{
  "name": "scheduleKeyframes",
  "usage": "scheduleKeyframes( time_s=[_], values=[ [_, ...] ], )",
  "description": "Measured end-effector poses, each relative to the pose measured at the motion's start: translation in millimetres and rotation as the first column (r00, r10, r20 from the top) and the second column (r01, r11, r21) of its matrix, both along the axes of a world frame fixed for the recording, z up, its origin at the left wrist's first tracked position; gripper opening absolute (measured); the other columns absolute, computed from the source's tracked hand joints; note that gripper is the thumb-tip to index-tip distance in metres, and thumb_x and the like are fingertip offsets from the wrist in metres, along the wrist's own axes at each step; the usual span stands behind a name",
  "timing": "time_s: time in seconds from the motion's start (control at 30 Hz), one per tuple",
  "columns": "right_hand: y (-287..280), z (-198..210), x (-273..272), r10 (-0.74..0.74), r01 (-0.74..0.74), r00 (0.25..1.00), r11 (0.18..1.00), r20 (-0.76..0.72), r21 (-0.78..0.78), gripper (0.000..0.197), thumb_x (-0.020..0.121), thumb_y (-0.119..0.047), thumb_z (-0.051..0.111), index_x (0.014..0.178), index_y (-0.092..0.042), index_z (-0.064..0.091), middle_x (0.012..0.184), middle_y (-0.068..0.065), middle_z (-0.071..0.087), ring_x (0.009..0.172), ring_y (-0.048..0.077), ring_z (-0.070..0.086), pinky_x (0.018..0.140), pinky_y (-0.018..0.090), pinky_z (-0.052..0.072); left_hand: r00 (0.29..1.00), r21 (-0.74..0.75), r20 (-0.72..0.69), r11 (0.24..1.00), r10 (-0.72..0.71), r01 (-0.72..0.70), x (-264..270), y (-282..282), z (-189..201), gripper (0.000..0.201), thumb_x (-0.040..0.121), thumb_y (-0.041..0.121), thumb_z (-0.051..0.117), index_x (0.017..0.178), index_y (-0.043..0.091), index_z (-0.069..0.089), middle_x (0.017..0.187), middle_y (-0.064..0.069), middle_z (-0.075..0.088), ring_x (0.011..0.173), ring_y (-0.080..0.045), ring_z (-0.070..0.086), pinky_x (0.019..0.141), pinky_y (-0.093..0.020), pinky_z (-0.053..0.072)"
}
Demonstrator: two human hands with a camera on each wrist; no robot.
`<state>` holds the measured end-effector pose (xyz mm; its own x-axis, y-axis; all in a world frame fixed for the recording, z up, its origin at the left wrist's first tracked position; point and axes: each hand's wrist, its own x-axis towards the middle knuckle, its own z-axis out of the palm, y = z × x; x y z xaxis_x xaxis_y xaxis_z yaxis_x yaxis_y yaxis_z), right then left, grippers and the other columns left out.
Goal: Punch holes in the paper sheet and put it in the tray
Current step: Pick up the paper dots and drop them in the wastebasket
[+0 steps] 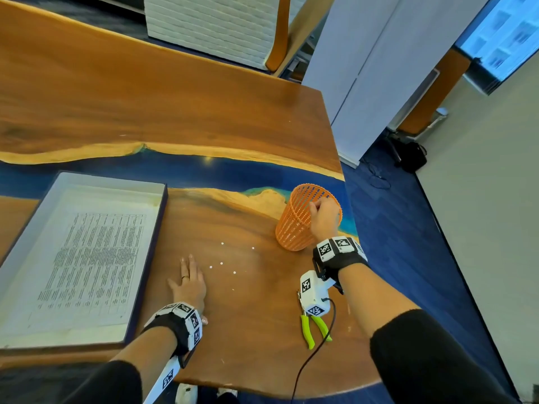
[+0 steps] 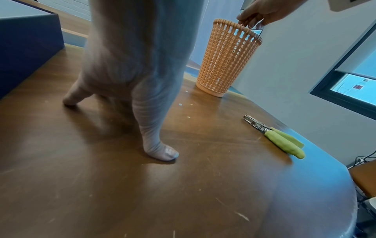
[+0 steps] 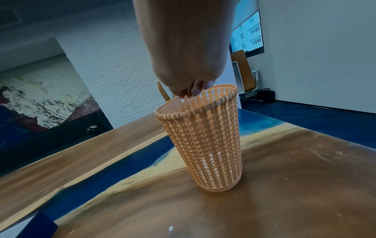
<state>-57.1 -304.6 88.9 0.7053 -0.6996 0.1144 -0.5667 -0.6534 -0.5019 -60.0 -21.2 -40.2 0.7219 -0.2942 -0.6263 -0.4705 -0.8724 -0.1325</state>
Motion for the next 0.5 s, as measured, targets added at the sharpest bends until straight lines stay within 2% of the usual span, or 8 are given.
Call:
scheduleKeyframes(
  time_s=[0.17,0.23,0.33,0.43,0.5],
  values=[
    [-0.4,-3.9,-0.9,-0.035,0.033,0.998,0.999,0.057,0.025,0.004,0.085,-0.008,0.061,0.082,-0.007,0.058,0.093,0.012,0.061,0.081,0.021,0.056,0.076,0.036,0.046,1.0,-0.005,0.005,1.0,0.006,-0.006,0.1,0.7,0.8,0.143,0.061,0.061,0.077,0.145,-0.006,-0.017,0.153,-0.022,-0.028,0.144,-0.04,-0.019,0.112,-0.057,0.026],
    [0.6,-3.6,-3.1,-0.032,0.03,0.994,0.999,0.103,0.024,0.01,0.082,-0.004,0.06,0.084,-0.01,0.052,0.091,0.009,0.058,0.079,0.02,0.052,0.074,0.035,0.045,1.0,-0.004,0.002,1.0,0.004,-0.004,-0.1,0.2,2.0,0.143,0.061,0.061,0.077,0.145,-0.005,-0.017,0.153,-0.022,-0.028,0.144,-0.04,-0.019,0.112,-0.057,0.026],
    [8.8,2.3,-5.5,0.001,0.013,0.976,0.998,0.219,-0.062,0.014,0.081,-0.008,0.057,0.092,-0.011,0.049,0.092,0.008,0.054,0.081,0.02,0.052,0.07,0.033,0.043,1.0,-0.001,0.007,1.0,0.001,-0.001,-1.2,-1.0,2.2,0.143,0.06,0.061,0.077,0.145,-0.006,-0.017,0.153,-0.023,-0.027,0.144,-0.041,-0.018,0.112,-0.057,0.026],
    [30.1,8.9,-1.1,0.165,-0.1,0.919,0.976,0.357,-0.194,0.008,0.084,-0.009,0.055,0.091,-0.008,0.053,0.09,0.007,0.054,0.081,0.017,0.05,0.07,0.026,0.041,1.0,-0.006,0.019,1.0,0.011,-0.011,-1.9,-0.3,2.2,0.143,0.059,0.061,0.078,0.145,-0.006,-0.016,0.153,-0.022,-0.027,0.144,-0.04,-0.017,0.112,-0.056,0.027],
    [50.0,1.0,0.9,0.313,-0.229,0.881,0.938,0.355,-0.259,0.003,0.084,-0.006,0.054,0.088,-0.006,0.055,0.087,0.006,0.054,0.082,0.015,0.049,0.073,0.022,0.039,0.999,-0.004,0.032,1.0,0.012,-0.012,-2.1,-0.6,0.5,0.143,0.059,0.06,0.079,0.146,-0.005,-0.014,0.154,-0.022,-0.025,0.145,-0.04,-0.016,0.111,-0.056,0.028]
  ],
)
